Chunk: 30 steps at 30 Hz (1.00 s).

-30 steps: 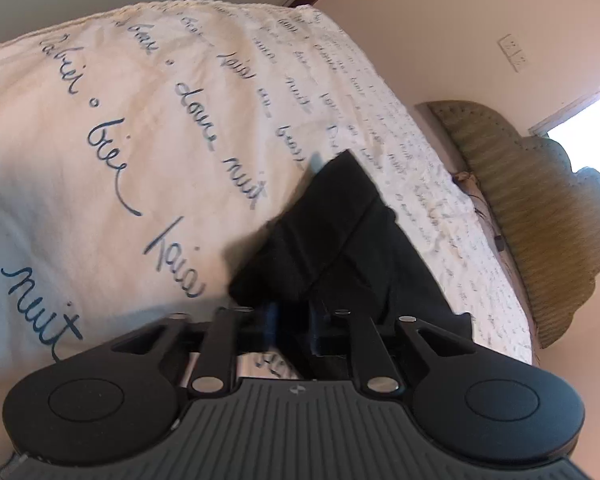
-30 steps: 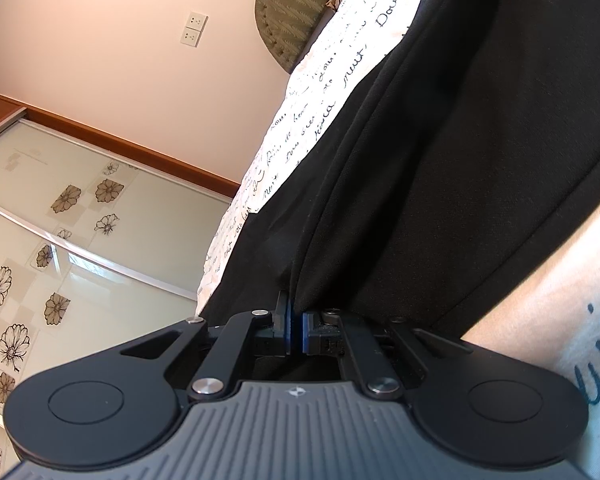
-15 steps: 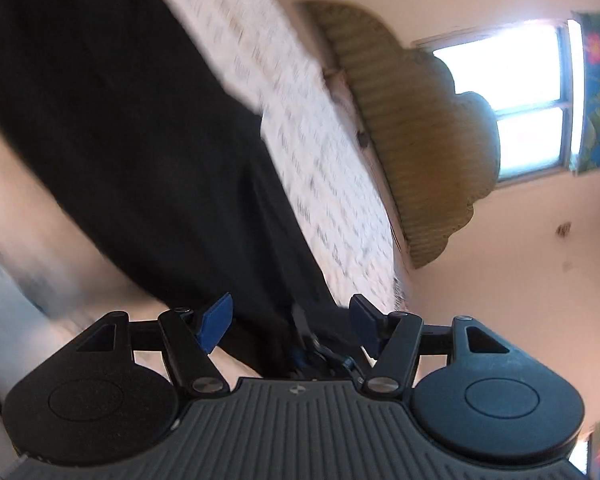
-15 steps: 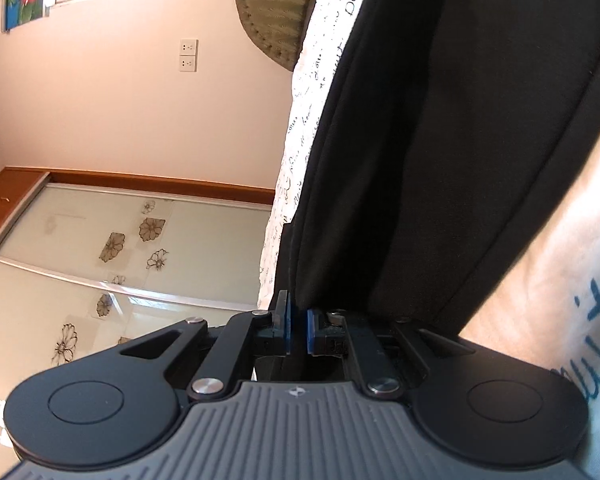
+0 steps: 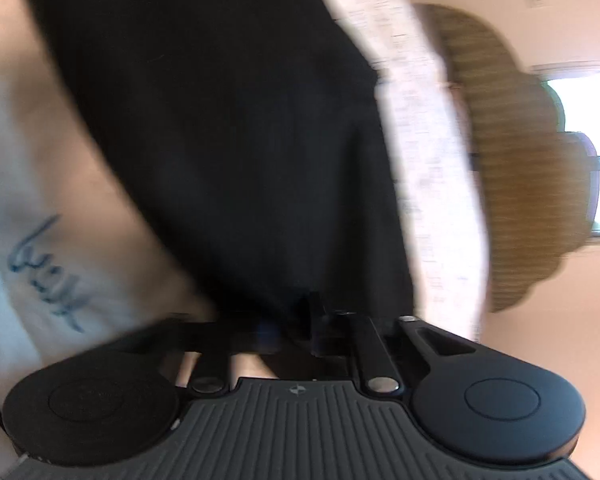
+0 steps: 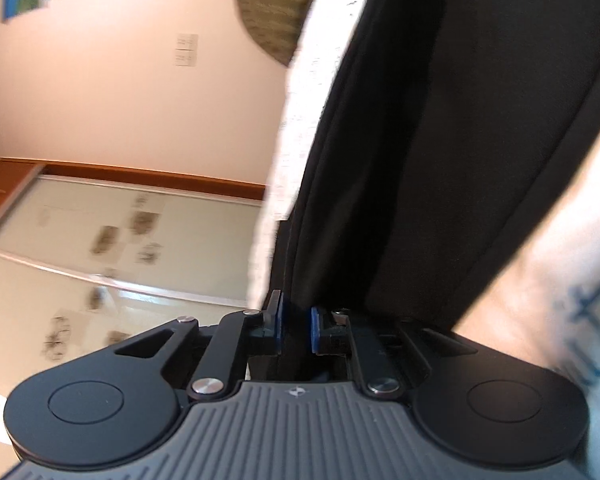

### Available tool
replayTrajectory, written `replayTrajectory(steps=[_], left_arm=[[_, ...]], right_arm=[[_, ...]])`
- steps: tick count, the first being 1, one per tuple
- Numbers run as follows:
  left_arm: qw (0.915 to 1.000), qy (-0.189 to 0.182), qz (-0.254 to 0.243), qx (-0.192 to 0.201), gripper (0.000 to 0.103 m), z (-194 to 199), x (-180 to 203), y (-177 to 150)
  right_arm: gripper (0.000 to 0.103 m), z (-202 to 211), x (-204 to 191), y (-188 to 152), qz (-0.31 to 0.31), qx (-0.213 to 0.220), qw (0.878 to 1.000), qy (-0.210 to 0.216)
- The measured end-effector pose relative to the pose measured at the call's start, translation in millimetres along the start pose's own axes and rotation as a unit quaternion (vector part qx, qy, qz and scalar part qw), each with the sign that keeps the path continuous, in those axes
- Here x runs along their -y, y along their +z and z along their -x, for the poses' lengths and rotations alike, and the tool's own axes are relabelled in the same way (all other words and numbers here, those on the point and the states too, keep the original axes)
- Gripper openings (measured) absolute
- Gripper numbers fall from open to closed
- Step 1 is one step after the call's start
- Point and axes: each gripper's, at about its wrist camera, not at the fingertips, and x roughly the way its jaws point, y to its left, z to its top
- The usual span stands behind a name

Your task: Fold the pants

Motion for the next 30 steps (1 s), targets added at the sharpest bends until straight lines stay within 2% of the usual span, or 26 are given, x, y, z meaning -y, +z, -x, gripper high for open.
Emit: replayTrajectory(steps=[1,3,4,5,7,9,11,16,20,21,22,24,25,26,27,29,30], left_arm=[[0.9999,-0.009,0.007,-0.001,0.016,-1,-5,1],[0.9999,-0.014,0.003,-0.004,0.015,-1,-7,2],[0.9999,-0.015,0.005,-0.007,0.015,-1,-8,3],[0.9997,-0.016,0.012,-0.011,0.015,-1,-9,4],[0.9991,-0.018,0.028,-0.024,0.015,-2,-11,9],[0.9984,-0.021,0.041,-0.034,0.015,-3,-14,13],[0.9978,-0.022,0.048,-0.04,0.015,-3,-18,13],[0.9972,-0.023,0.048,-0.053,0.016,-1,-10,12],[0.9971,-0.025,0.046,-0.055,0.017,-8,-12,15],[0.9972,-0.026,0.045,-0.054,0.016,-13,-10,16],[0.9971,-0.028,0.045,-0.054,0.016,-14,-11,17],[0.9973,-0.031,0.041,-0.053,0.016,-16,-12,17],[0.9972,-0.033,0.04,-0.054,0.016,-17,-12,17],[0.9972,-0.034,0.039,-0.055,0.016,-16,-12,17],[0.9972,-0.034,0.037,-0.056,0.016,-16,-12,18],[0.9971,-0.036,0.035,-0.057,0.016,-17,-12,19],[0.9971,-0.037,0.034,-0.057,0.016,-18,-12,19]], right_arm=[[0.02,13,-6,4,0.013,0.022,0.999,-0.021],[0.043,42,-16,16,0.054,0.075,0.995,-0.038],[0.08,55,-20,26,0.075,0.102,0.991,-0.052],[0.101,66,-22,38,0.087,0.126,0.986,-0.068],[0.101,85,-16,62,0.07,0.153,0.983,-0.066],[0.101,95,-6,81,0.016,0.149,0.988,-0.038],[0.101,94,0,86,-0.009,0.137,0.99,-0.025],[0.101,60,-8,67,0.011,0.062,0.997,-0.047],[0.102,16,-25,50,0.003,0.008,1.0,-0.018],[0.102,9,-28,51,0.005,0.005,1.0,-0.022],[0.102,6,-30,53,0.009,0.022,0.999,-0.032],[0.092,13,-26,64,0.004,0.09,0.996,-0.027],[0.071,19,-22,73,-0.008,0.12,0.992,-0.034],[0.058,23,-13,88,-0.029,0.142,0.988,-0.046],[0.057,28,-3,100,-0.053,0.161,0.984,-0.047],[0.037,39,20,120,-0.103,0.191,0.976,-0.021],[0.035,43,29,129,-0.124,0.198,0.972,-0.011]])
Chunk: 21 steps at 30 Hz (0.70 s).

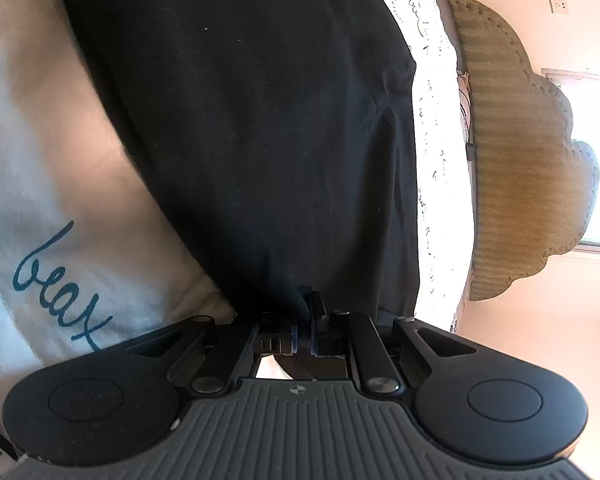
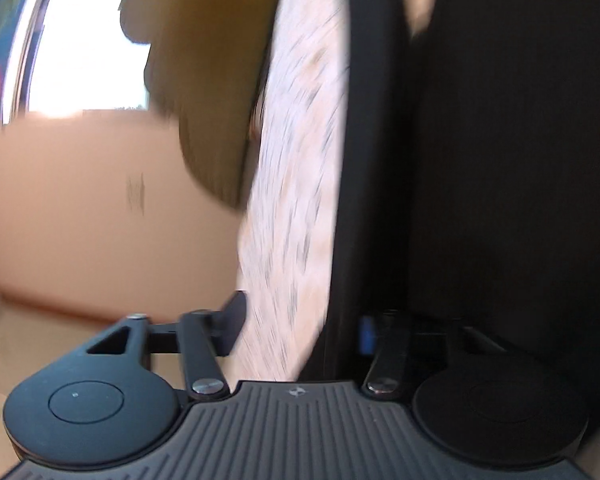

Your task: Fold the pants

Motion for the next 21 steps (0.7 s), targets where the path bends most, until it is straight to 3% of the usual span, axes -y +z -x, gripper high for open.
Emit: replayTrajectory(steps=[6,9,15,20,21], left_arm=[[0.9999,-0.013,-0.01,-0.001,0.016,-2,-4,3],[0.9998,-0.018,-0.013,-0.001,0.016,-3,-6,4],[0.9996,-0.019,-0.018,-0.001,0.015,-4,-7,5],[0.9996,-0.021,-0.02,0.001,0.015,-3,-7,5],[0.9995,-0.022,-0.022,0.002,0.015,-3,-7,5]], right_arm=[[0.035,12,8,45,-0.035,0.034,0.994,0.101],[0.035,4,8,56,-0.028,0.025,0.998,0.054],[0.035,-10,12,92,-0.054,0.034,0.996,0.068],[0.035,-15,2,122,-0.04,0.04,0.997,0.043],[0.031,-13,-1,126,-0.025,0.045,0.998,0.033]])
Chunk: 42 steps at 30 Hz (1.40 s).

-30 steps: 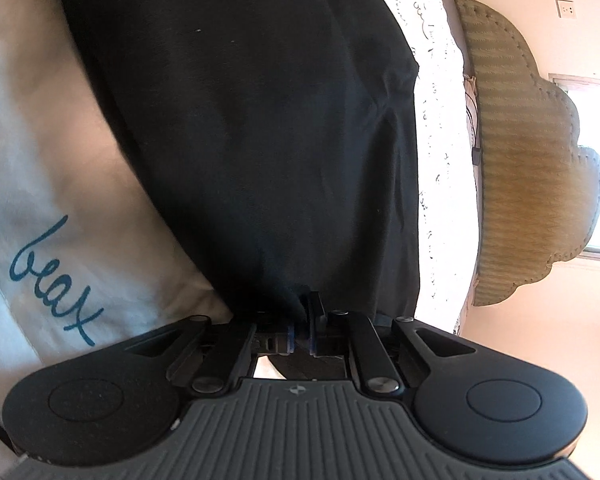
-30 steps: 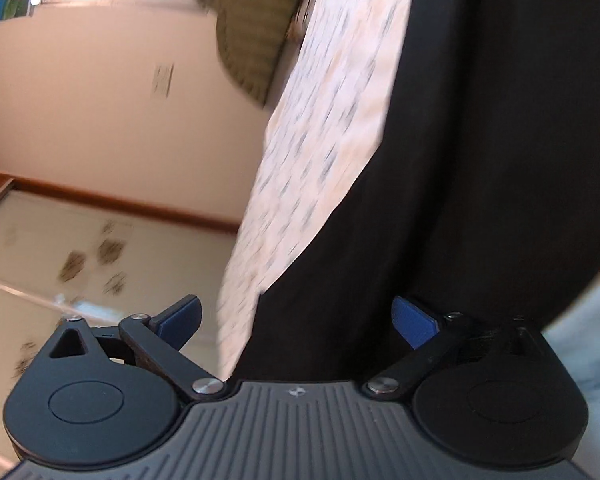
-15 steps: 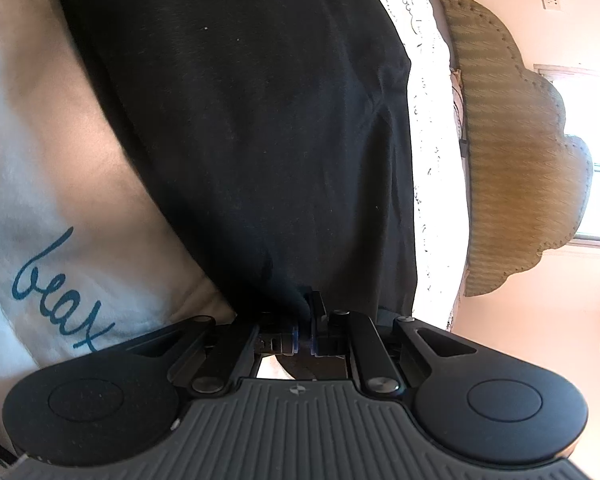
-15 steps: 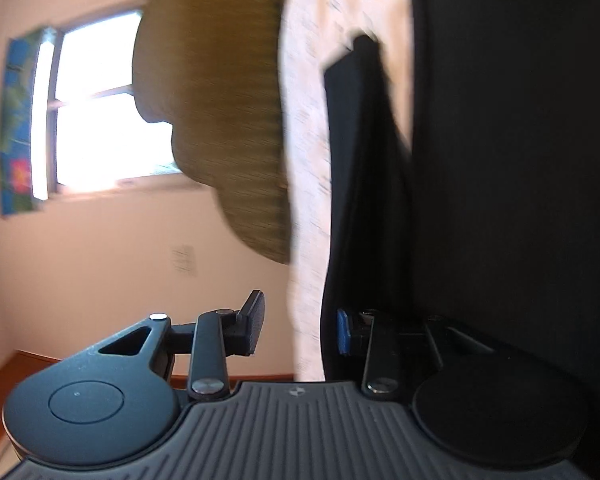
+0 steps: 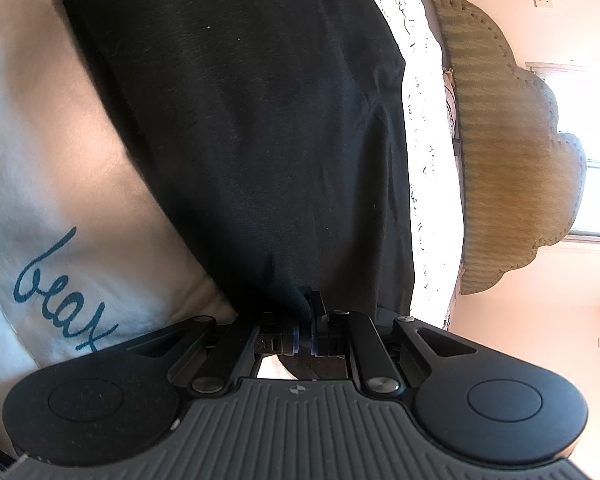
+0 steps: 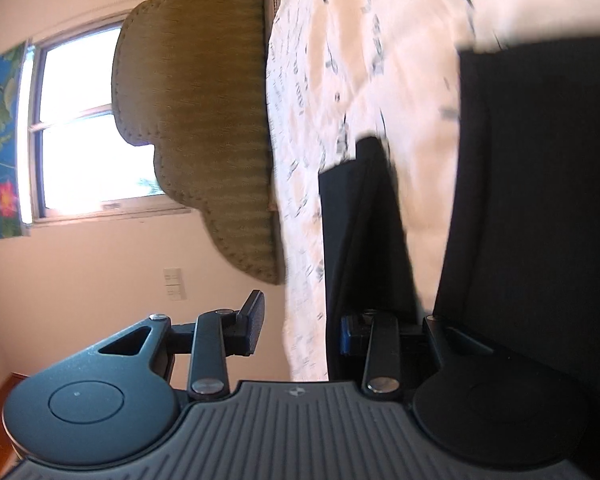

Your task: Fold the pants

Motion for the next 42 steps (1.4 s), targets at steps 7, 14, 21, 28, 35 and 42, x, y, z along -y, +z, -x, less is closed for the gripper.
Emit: replayTrajectory(steps=[7,14,21,28,35,42], left_arm=[[0.9999,-0.01,-0.013,-0.003,0.016,1,-2,1],[0.9994,-0.023,-0.013,-0.023,0.016,1,-5,6],[0.9986,-0.016,-0.045,-0.024,0.016,-1,2,8],[0.9971,0.003,-0.064,-0.041,0.02,0,19,14],[0.9971,-0.001,-0.064,-0.042,0.022,-2,19,12],[0.9949,0.009,-0.086,-0.053,0.022,8,22,17]], right_arm=[[0.003,7,-21,2,0.085,0.009,0.995,-0.045],[0.003,66,-65,-6,0.119,0.02,0.992,0.031],[0.003,121,17,10,0.078,0.038,0.991,-0.101],[0.003,125,0,7,0.084,0.04,0.993,-0.071],[0.003,153,8,6,0.091,0.048,0.989,-0.107],[0.004,156,12,24,0.087,0.032,0.988,-0.127]])
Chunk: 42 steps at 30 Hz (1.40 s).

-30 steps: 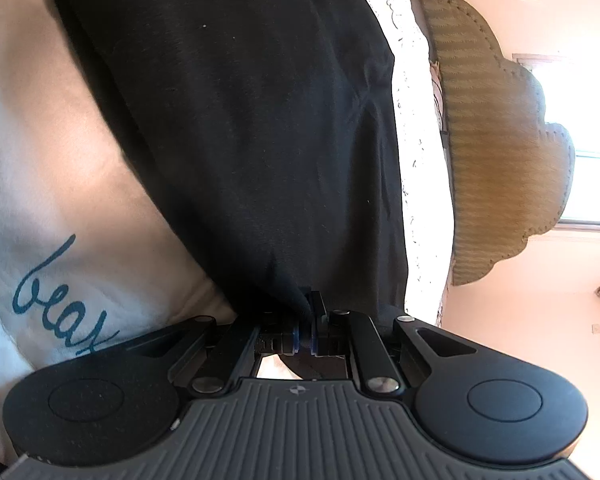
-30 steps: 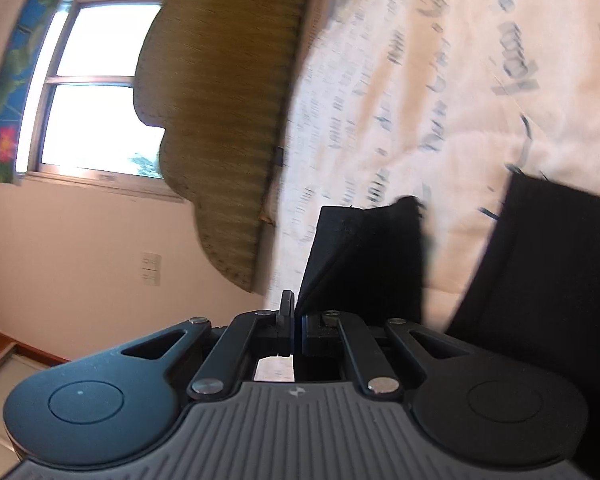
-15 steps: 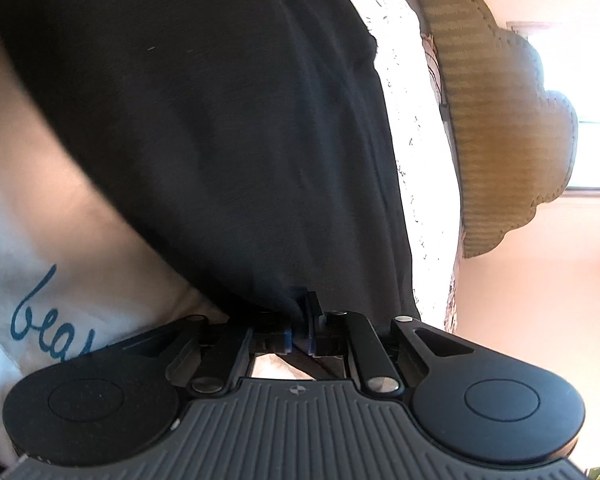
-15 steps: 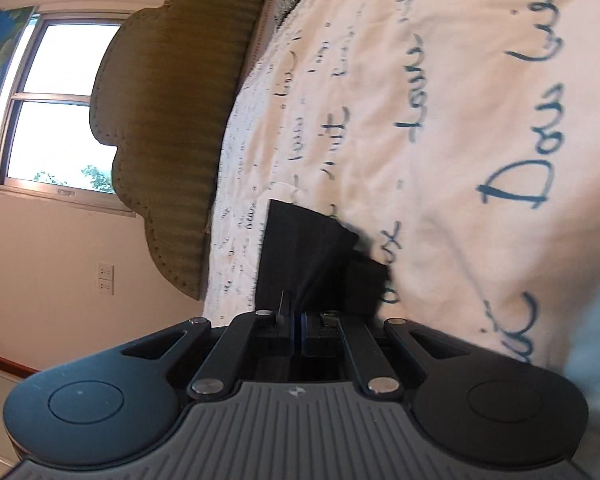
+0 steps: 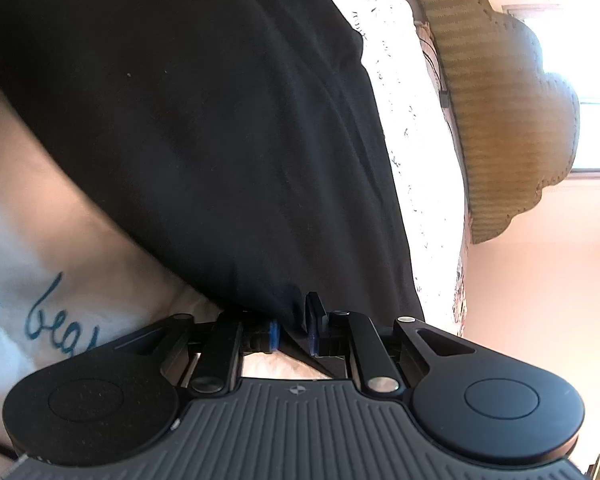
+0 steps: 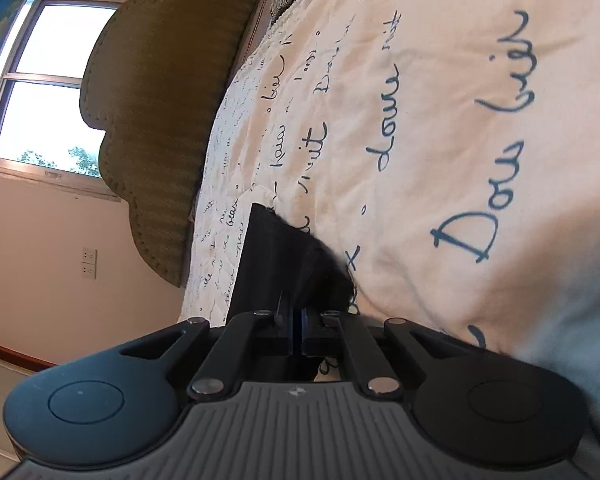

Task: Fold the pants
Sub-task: 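Open the left gripper and release the pants onto the duvet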

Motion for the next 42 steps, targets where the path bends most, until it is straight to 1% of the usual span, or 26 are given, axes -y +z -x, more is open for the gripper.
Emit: replayTrajectory(steps=[2,4,6,7,8,9,11,12,13,14,16,18,19,21,22,23,24,25,26,29,32,33,35,36,38,42], left_arm=[[0.9998,0.003,-0.018,0.001,0.026,11,2,-2],[0.9981,0.016,-0.057,0.014,0.03,24,9,-8],[0.9928,0.037,-0.11,0.033,0.032,35,20,-14],[0.9879,0.041,-0.143,0.042,0.033,39,29,-18],[0.9823,0.041,-0.176,0.05,0.034,42,37,-23],[0.9764,0.042,-0.204,0.058,0.034,43,45,-29],[0.9634,0.032,-0.255,0.077,0.034,43,59,-41],[0.9572,0.028,-0.274,0.088,0.035,40,64,-47],[0.9511,0.026,-0.292,0.097,0.036,36,67,-52],[0.9453,0.027,-0.308,0.104,0.037,30,69,-56],[0.9373,0.045,-0.327,0.113,0.037,15,70,-60],[0.9375,0.053,-0.326,0.108,0.037,1,66,-60],[0.9345,0.054,-0.334,0.111,0.037,-4,65,-60],[0.9206,0.068,-0.363,0.126,0.039,-11,62,-67],[0.9135,0.076,-0.378,0.13,0.04,-15,61,-69],[0.9091,0.08,-0.387,0.132,0.04,-19,59,-71],[0.9065,0.079,-0.392,0.136,0.041,-21,56,-73],[0.9035,0.074,-0.397,0.142,0.046,-21,54,-75],[0.8999,0.067,-0.405,0.146,0.052,-22,52,-78],[0.8879,0.061,-0.428,0.157,0.062,-24,49,-90],[0.8746,0.071,-0.453,0.158,0.069,-32,54,-98],[0.8729,0.071,-0.456,0.158,0.07,-33,55,-100],[0.8728,0.069,-0.457,0.158,0.072,-33,54,-100],[0.8739,0.066,-0.455,0.158,0.072,-33,54,-101],[0.8784,0.057,-0.448,0.156,0.072,-32,50,-98],[0.8867,0.057,-0.433,0.153,0.072,-22,54,-92]], right_arm=[[0.008,13,3,9,-0.012,0.007,1.0,0.006],[0.008,27,-6,19,0.014,0.035,0.999,0.002],[0.009,30,-19,31,0.045,0.035,0.998,0.01],[0.009,24,-29,37,0.061,0.02,0.998,0.021],[0.013,14,-41,43,0.085,-0.005,0.996,0.025],[0.018,1,-54,47,0.113,-0.031,0.993,0.015],[0.043,-25,-76,52,0.17,-0.06,0.984,-0.016],[0.052,-39,-86,53,0.201,-0.073,0.976,-0.033],[0.065,-49,-93,54,0.226,-0.081,0.97,-0.05],[0.066,-58,-98,54,0.244,-0.085,0.964,-0.064],[0.066,-73,-99,57,0.248,-0.11,0.961,-0.053],[0.066,-83,-93,55,0.233,-0.147,0.961,-0.03],[0.065,-85,-90,51,0.241,-0.16,0.957,-0.031],[0.064,-93,-89,48,0.266,-0.175,0.947,-0.046],[0.056,-95,-88,48,0.275,-0.177,0.944,-0.046],[0.034,-95,-86,48,0.285,-0.17,0.942,-0.05],[0.023,-95,-85,49,0.296,-0.167,0.938,-0.063],[0.017,-95,-82,51,0.3,-0.168,0.937,-0.063],[0.014,-92,-80,52,0.303,-0.166,0.937,-0.053],[0.011,-83,-85,50,0.317,-0.153,0.935,-0.04],[0.01,-70,-93,58,0.3,-0.121,0.946,0.002],[0.01,-72,-91,60,0.295,-0.121,0.948,-0.002],[0.009,-86,-77,59,0.293,-0.131,0.946,-0.041],[0.009,-90,-64,60,0.279,-0.137,0.95,-0.04],[0.008,-87,-52,64,0.241,-0.127,0.962,-0.018],[0.012,-79,-49,68,0.207,-0.125,0.97,-0.012]])
